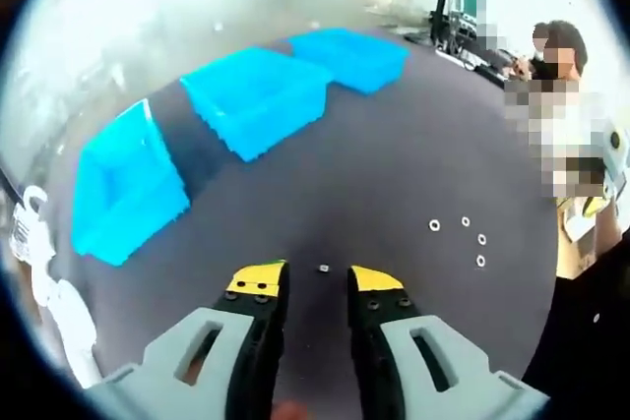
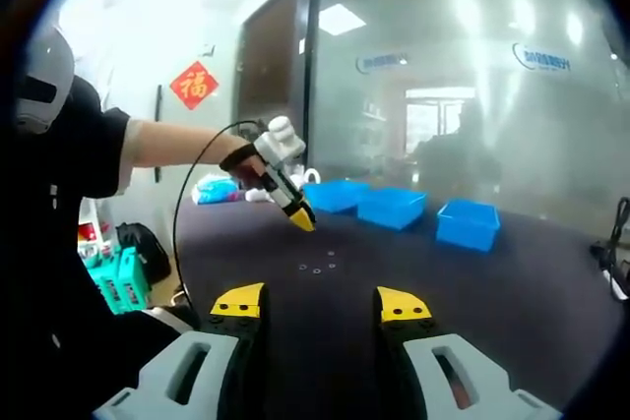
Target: Sort the screws, nuts, and washers into the corresponding bins
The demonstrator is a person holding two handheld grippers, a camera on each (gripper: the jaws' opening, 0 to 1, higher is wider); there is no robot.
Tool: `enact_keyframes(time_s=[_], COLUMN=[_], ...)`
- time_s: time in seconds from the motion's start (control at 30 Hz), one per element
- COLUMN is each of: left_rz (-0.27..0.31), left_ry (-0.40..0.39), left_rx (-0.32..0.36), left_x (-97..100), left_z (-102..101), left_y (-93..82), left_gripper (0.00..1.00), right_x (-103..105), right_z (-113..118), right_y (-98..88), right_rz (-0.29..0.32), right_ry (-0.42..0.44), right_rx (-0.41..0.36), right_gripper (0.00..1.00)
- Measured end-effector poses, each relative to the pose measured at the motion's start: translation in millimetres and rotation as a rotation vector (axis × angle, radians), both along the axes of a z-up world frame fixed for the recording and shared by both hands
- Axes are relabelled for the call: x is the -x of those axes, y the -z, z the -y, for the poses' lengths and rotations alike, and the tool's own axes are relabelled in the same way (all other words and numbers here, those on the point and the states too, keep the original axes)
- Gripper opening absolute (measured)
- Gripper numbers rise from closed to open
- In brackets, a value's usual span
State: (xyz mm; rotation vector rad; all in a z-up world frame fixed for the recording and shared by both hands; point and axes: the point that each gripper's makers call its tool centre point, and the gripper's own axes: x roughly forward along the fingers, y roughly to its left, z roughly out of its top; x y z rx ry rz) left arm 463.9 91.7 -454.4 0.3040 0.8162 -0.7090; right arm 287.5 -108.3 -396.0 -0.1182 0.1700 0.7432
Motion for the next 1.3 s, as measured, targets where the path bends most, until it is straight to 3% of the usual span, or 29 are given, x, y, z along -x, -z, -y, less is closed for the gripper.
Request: enact_keyframes(time_s=[0.3, 0.47, 0.8, 0.93, 1.0, 1.07, 1.13, 1.23, 1.3], left_rz=[0.009, 0.007, 0.007, 0.019, 0.035, 0.097, 0.120, 0.138, 0.179], left_ry=[-0.002, -0.013, -0.035, -0.045, -0.050, -0.046, -0.044, -0.030, -0.045], left_rx=[0.004, 0.010, 0.064, 0.123, 0.150, 0.178, 0.186, 0.245, 0.279], left_x=[-1.5, -2.2, -2.8, 3.2, 5.5, 4.7, 10.6, 21.9, 25.4], left_z=[1, 0, -3, 1, 2, 6, 7, 15, 17], left_y=[5.5, 8.7, 7.1, 1.1, -3.5, -13.0, -18.1, -29.0, -40.1], left_gripper=[0.16, 0.06, 0.06, 0.06, 0.06, 0.06, 0.06, 0.05, 0.05], right_x=[0, 1, 2, 1, 1, 1, 1, 0, 0], right_z=[1, -1, -2, -2, -2, -3, -4, -5, -7], right_y=[-1.9, -0.9, -0.3, -0.7, -2.0, -2.9, -3.5, -5.3, -6.5], right_rz=[0.004, 0.003, 0.002, 0.004, 0.007, 0.010, 0.012, 0.014, 0.017], right_ry=[0.001, -0.002, -0.004, -0.003, -0.002, -0.003, -0.002, -0.005, -0.008], right_rx=[0.001, 0.003, 0.002, 0.004, 0.001, 0.001, 0.002, 0.002, 0.005], right_gripper=[0.38, 0.38, 0.38, 0.38, 0.38, 0.38, 0.38, 0.38, 0.38])
